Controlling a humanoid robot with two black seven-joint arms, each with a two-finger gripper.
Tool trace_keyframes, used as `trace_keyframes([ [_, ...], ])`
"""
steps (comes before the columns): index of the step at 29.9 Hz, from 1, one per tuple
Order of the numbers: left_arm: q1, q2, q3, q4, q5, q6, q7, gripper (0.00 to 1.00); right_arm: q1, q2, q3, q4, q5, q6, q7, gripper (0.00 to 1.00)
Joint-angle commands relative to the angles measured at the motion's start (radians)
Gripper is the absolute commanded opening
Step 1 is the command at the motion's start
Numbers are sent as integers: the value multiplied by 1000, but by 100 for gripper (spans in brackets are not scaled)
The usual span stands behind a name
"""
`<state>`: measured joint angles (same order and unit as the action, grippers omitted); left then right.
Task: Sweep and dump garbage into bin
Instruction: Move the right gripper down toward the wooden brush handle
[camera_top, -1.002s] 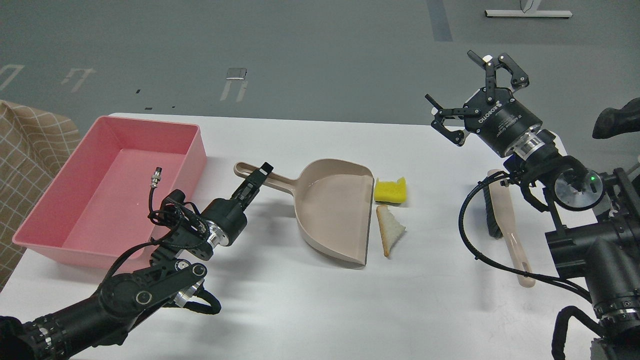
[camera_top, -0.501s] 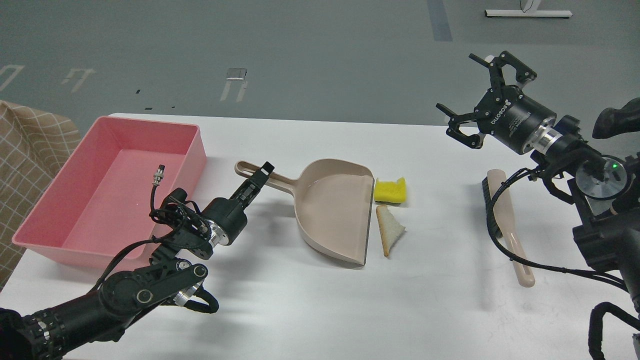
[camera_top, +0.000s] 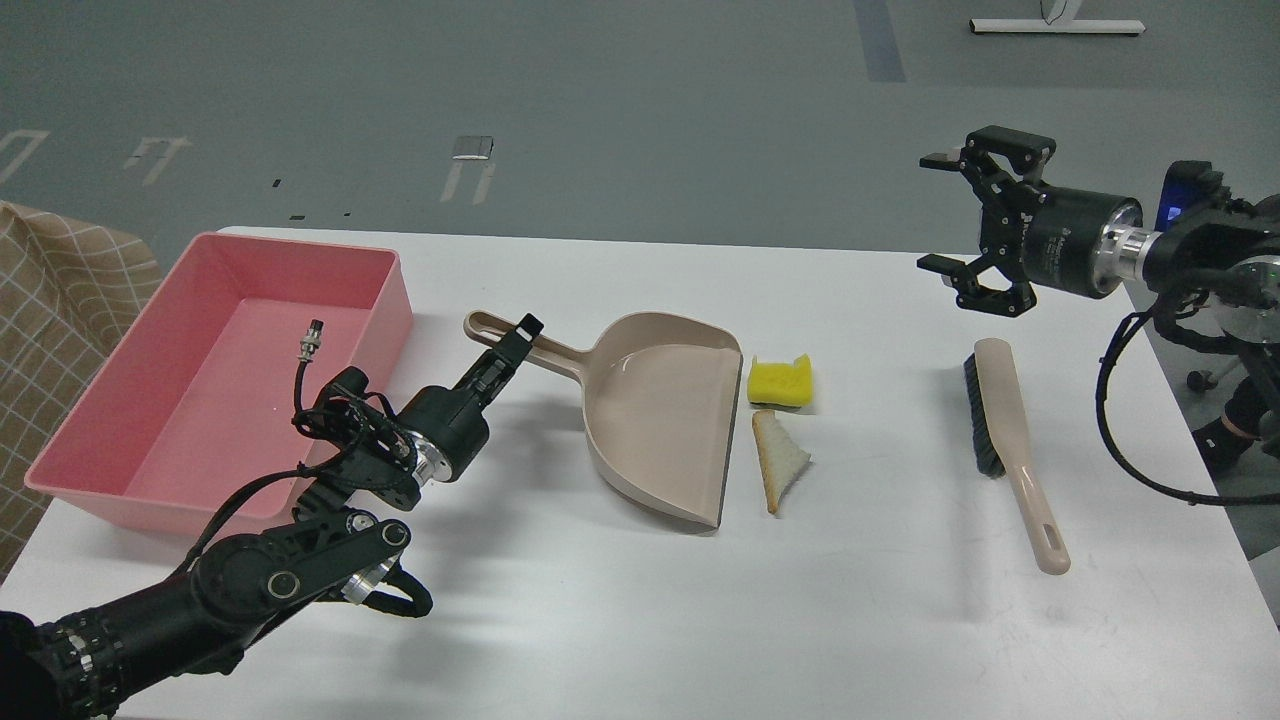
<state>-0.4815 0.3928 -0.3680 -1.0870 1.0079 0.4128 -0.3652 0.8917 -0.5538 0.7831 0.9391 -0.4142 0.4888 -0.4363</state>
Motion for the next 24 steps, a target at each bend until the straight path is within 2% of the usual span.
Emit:
trace_keyframes([
  [1,-2,-2,0,-1,-2,0,0,0,18,-81,-94,78,-43,0,1,100],
  [7,-8,0,0,-5,0,0,-1,0,27,-152,-137,184,-145,0,-2,100],
  [15,-12,0,-2,-11,-2,1,0,0,15,-166,-139,241,-399,0,-2,99],
  [19,-16,1,-2,-14,-2,14,0,0,9,-184,-169,251,-405,0,-1,99],
  [24,-14,0,-2,-14,-2,18,2,0,-8,-259,-203,355,-405,0,2,100],
])
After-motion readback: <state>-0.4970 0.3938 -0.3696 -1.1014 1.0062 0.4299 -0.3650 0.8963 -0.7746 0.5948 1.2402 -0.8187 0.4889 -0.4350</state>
